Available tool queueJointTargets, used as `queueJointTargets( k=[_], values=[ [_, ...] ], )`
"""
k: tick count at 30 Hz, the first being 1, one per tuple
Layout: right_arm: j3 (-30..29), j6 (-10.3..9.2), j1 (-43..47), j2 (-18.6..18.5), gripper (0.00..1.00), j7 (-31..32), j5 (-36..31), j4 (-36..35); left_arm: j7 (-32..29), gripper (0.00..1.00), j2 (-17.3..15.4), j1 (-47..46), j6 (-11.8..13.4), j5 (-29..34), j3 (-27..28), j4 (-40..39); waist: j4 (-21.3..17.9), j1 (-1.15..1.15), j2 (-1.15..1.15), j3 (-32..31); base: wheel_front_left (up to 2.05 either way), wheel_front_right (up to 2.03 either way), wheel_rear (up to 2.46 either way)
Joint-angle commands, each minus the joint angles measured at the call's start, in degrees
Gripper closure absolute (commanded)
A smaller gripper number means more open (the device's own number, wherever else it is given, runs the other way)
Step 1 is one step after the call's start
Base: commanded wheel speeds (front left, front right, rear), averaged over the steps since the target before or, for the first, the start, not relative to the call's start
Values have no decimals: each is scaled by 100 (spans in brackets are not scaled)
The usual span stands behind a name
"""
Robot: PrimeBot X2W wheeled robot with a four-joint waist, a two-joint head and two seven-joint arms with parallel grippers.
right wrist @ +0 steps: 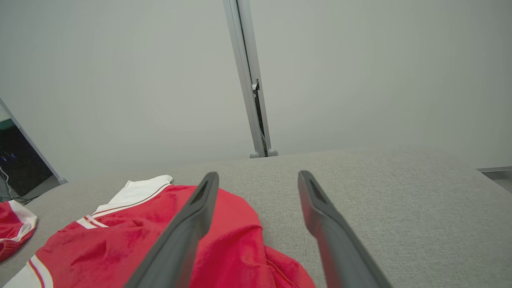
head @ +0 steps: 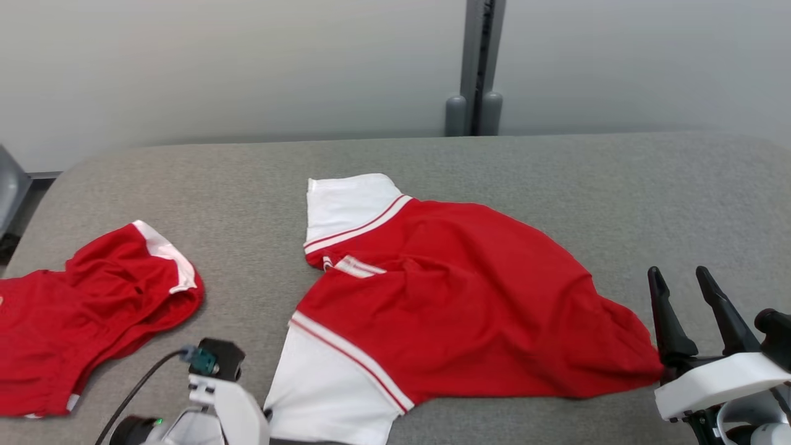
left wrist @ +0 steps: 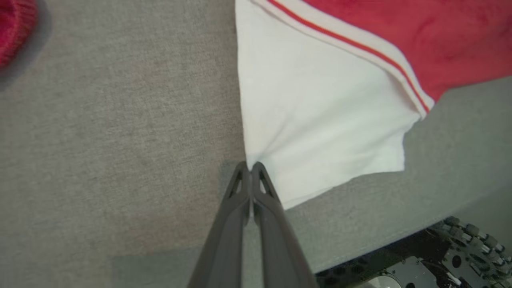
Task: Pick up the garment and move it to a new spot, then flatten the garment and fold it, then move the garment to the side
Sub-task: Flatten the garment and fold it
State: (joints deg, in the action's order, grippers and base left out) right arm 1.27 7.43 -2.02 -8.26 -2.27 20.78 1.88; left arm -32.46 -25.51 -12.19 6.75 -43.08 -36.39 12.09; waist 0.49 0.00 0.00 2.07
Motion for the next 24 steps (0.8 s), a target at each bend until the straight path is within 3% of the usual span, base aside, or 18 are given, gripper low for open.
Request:
queueJointTargets(
  k=[1,7,13,14,24],
  values=[
    [-37,11,58,-18,0,33,31,-32,-81,100,-139,222,160,-56,50,-272,131,0,0,-91,0,0,0],
    [-109,11,90,-37,0,64,53,-45,-254,100,-506,1000,727,-201,249,-1187,209,0,0,-77,0,0,0],
    [-150,11,106,-49,0,115,61,-5,-109,100,-577,1413,1003,-265,379,-1458,166,0,0,-71,0,0,0],
    [-149,11,109,-51,0,122,59,-2,19,0,-539,1411,1048,-234,437,-1494,156,0,0,-71,0,0,0],
    [-91,11,136,-74,0,216,94,87,1683,0,-248,1234,1153,244,920,-1852,101,0,0,-162,0,0,0]
  ],
)
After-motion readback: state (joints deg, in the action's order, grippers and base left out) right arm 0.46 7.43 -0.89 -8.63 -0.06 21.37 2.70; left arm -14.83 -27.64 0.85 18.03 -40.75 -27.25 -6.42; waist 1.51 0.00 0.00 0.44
